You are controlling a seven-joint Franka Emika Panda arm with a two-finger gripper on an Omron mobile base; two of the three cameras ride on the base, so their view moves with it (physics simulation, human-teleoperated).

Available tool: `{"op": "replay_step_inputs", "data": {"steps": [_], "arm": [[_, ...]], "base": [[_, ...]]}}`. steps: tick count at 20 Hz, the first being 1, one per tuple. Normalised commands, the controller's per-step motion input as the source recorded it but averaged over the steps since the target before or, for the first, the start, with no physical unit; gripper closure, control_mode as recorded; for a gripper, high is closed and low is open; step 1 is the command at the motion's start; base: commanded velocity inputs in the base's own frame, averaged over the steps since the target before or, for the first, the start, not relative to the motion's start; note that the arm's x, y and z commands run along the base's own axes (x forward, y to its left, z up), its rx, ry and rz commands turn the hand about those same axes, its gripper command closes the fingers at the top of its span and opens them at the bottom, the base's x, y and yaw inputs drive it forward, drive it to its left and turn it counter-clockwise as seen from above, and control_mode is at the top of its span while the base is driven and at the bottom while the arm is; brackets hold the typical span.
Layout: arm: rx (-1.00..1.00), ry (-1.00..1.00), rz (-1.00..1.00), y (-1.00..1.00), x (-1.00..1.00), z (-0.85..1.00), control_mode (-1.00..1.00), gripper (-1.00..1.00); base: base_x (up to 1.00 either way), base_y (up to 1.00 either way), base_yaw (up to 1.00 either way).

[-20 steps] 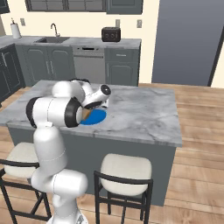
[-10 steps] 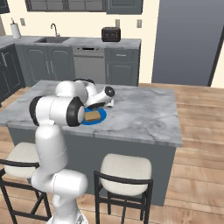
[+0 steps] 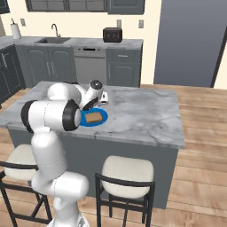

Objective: Start the toaster. Once the lever pops up, take the bread to the plate on the dining counter.

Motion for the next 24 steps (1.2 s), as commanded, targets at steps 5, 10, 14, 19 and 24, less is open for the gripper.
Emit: {"op": "replay_step_inputs", "data": {"steps": [5,10,14,19,24], "arm": [[-0.11,0.07,-0.11,0.38,-0.49,0.91,-1.00,-1.00],[-0.01,0.11,-0.20,0.01,-0.82,0.88,-1.00,-1.00],[0.00,0.13,-0.25,-0.12,-0.94,0.76,-1.00,-1.00],[0.00,0.06,-0.20,-0.35,-0.96,0.36,-1.00,-1.00],[0.01,0.00,-0.05,-0.42,-1.00,0.01,-1.00,-1.00]], "base": [[0.00,0.00,0.00],[0.00,0.00,0.00],[0.00,0.00,0.00],[0.00,0.00,0.00],[0.00,0.00,0.00]]}}
